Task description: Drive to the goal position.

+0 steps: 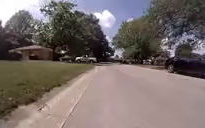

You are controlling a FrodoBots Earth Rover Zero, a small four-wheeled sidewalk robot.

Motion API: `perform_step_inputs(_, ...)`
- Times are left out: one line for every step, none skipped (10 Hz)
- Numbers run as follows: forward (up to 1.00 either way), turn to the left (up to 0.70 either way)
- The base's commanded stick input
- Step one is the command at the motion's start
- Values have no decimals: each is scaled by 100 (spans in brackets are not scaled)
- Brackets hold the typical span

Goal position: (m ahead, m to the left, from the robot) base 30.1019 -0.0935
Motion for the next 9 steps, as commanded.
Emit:
perform_step_inputs(100,0)
perform_step_inputs(100,0)
perform_step_inputs(100,0)
perform_step_inputs(100,0)
perform_step_inputs(100,0)
perform_step_inputs(100,0)
perform_step_inputs(100,0)
perform_step_inputs(100,0)
perform_step_inputs(100,0)
